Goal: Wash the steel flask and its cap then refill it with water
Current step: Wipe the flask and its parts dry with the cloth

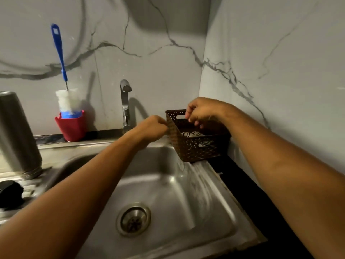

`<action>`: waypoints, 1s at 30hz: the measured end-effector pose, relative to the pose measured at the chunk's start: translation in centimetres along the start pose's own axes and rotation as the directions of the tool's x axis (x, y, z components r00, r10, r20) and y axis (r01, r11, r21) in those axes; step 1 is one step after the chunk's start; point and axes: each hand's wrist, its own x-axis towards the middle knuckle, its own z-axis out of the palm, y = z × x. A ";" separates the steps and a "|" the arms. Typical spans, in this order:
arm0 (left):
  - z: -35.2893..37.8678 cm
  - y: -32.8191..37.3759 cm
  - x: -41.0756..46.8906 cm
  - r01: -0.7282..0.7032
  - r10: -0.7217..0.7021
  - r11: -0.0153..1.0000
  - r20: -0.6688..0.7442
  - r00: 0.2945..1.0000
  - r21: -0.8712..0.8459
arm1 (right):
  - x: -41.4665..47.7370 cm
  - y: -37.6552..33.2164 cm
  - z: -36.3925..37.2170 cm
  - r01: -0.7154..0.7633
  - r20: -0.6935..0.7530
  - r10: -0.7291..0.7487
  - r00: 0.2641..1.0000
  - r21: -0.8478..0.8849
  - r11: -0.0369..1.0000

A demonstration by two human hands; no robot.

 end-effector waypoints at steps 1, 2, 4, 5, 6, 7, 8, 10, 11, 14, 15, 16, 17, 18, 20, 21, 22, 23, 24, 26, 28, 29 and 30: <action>0.4 0.1 0.6 0.010 -0.010 1.000 0.006 1.000 -0.027 | 1.1 0.9 0.3 -0.053 0.044 0.057 0.997 -0.083 0.995; 0.7 0.0 1.3 0.019 -0.018 0.999 0.014 1.000 -0.044 | 2.2 1.7 0.8 -0.093 0.088 0.109 0.990 -0.167 0.981; 1.2 -0.2 2.1 0.028 -0.026 0.998 0.027 0.999 -0.061 | 3.8 2.8 2.1 -0.125 0.150 0.176 0.973 -0.301 0.945; 1.4 -0.3 2.4 0.028 -0.025 0.997 0.040 0.999 -0.072 | 4.5 3.2 2.8 -0.123 0.169 0.191 0.967 -0.349 0.929; 1.6 -0.4 2.6 0.028 -0.023 0.996 0.058 0.998 -0.081 | 5.0 3.4 3.3 -0.110 0.181 0.195 0.964 -0.395 0.912; 1.7 -0.5 2.8 0.030 -0.023 0.996 0.071 0.997 -0.088 | 5.5 3.4 3.8 -0.100 0.189 0.201 0.961 -0.440 0.893; 1.8 -0.6 2.9 0.030 -0.023 0.995 0.077 0.997 -0.096 | 5.8 3.5 4.3 -0.094 0.191 0.206 0.960 -0.475 0.875; 2.0 -0.8 3.1 0.040 -0.031 0.993 0.079 0.996 -0.113 | 6.5 3.5 4.9 -0.092 0.195 0.216 0.957 -0.502 0.860; 2.1 -0.8 3.2 0.043 -0.033 0.992 0.080 0.996 -0.123 | 6.9 3.5 5.2 -0.088 0.195 0.211 0.958 -0.501 0.861; 2.5 -0.8 3.3 0.054 -0.042 0.987 0.081 0.996 -0.152 | 7.2 3.6 5.8 -0.080 0.165 0.179 0.970 -0.480 0.874; 2.6 -0.8 3.2 0.058 -0.045 0.985 0.084 0.995 -0.165 | 7.1 3.6 5.9 -0.076 0.144 0.162 0.976 -0.472 0.878; 2.7 -0.7 3.0 0.062 -0.047 0.982 0.086 0.995 -0.176 | 6.9 3.6 5.9 -0.065 0.125 0.139 0.982 -0.467 0.882; 2.7 -0.7 2.8 0.063 -0.047 0.981 0.088 0.995 -0.186 | 6.4 3.6 5.7 -0.055 0.102 0.114 0.988 -0.459 0.887; 2.7 -0.7 2.7 0.063 -0.045 0.978 0.092 0.995 -0.197 | 6.0 3.6 5.4 -0.048 0.071 0.088 0.994 -0.442 0.896; 2.6 -0.8 2.1 0.067 -0.046 0.972 0.100 0.994 -0.226 | 4.7 3.6 4.0 -0.061 -0.020 0.057 0.998 -0.342 0.938; 2.6 -0.9 1.8 0.072 -0.046 0.965 0.104 0.993 -0.254 | 4.0 3.6 3.1 -0.076 -0.082 0.058 0.995 -0.242 0.967; 2.5 -0.9 1.4 0.077 -0.047 0.951 0.107 0.993 -0.298 | 3.2 3.4 2.2 -0.082 -0.140 0.065 0.988 -0.115 0.990; 2.4 -1.0 1.1 0.081 -0.048 0.933 0.103 0.994 -0.351 | 2.3 3.2 1.2 -0.073 -0.183 0.075 0.980 0.014 0.997; 2.4 -0.9 0.7 0.079 -0.047 0.916 0.091 0.995 -0.393 | 1.5 2.8 0.4 -0.054 -0.213 0.079 0.974 0.124 0.991; 2.0 -0.4 -0.4 0.061 -0.046 0.892 0.044 0.998 -0.447 | -0.6 1.6 -1.2 -0.001 -0.251 0.073 0.965 0.278 0.960; 1.5 0.2 -1.3 0.041 -0.055 0.863 -0.013 0.998 -0.503 | -2.8 -0.1 -2.2 0.068 -0.276 0.048 0.960 0.398 0.915; 1.3 0.6 -1.8 0.040 -0.068 0.841 -0.032 0.997 -0.539 | -3.7 -0.9 -2.6 0.108 -0.284 0.025 0.959 0.442 0.890; 0.9 1.0 -2.6 0.039 -0.081 0.819 -0.048 0.996 -0.573 | -4.7 -1.9 -2.8 0.147 -0.294 -0.003 0.956 0.472 0.869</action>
